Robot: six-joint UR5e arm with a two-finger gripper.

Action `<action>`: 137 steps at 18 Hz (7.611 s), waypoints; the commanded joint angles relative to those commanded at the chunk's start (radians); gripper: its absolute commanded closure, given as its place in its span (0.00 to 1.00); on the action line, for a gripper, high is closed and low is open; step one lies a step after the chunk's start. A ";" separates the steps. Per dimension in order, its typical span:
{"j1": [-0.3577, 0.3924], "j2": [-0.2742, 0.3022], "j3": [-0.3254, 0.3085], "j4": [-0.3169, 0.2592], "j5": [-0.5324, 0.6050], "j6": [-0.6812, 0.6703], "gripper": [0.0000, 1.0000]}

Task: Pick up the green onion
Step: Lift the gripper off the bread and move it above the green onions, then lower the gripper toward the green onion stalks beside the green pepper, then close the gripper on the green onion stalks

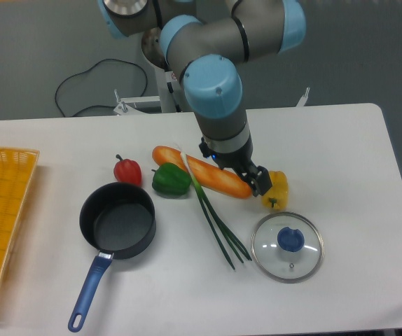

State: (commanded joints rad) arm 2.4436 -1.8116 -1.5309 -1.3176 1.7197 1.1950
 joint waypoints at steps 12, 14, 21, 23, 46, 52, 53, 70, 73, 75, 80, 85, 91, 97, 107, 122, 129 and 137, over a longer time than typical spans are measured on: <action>0.002 0.038 -0.120 -0.012 -0.029 -0.014 0.00; 0.002 0.043 -0.135 -0.012 -0.031 -0.076 0.00; 0.003 0.037 -0.147 0.024 -0.133 -0.161 0.00; 0.015 0.038 -0.150 0.043 -0.176 -0.184 0.00; 0.005 -0.003 -0.204 0.046 -0.181 -0.560 0.00; 0.005 -0.017 -0.204 0.047 -0.175 -0.629 0.00; 0.005 -0.026 -0.201 0.049 -0.170 -0.644 0.00; -0.028 -0.143 -0.163 0.057 -0.088 -0.736 0.00; -0.031 -0.134 -0.202 0.055 -0.063 -0.730 0.00; -0.035 -0.118 -0.222 0.049 -0.025 -0.730 0.00; -0.046 -0.075 -0.267 0.029 -0.005 -0.719 0.00; -0.100 -0.054 -0.307 -0.006 0.003 -0.729 0.00; -0.130 -0.048 -0.313 -0.002 0.003 -0.726 0.00; -0.167 -0.077 -0.301 0.005 0.041 -0.698 0.00; -0.173 -0.077 -0.307 0.003 0.051 -0.529 0.00; -0.098 -0.133 -0.252 0.005 0.046 -0.592 0.00; -0.143 -0.146 -0.256 0.006 0.054 -0.529 0.00; -0.150 -0.140 -0.256 0.005 0.069 -0.404 0.00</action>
State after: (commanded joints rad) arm 2.2933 -1.9512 -1.7871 -1.3131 1.7886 0.7914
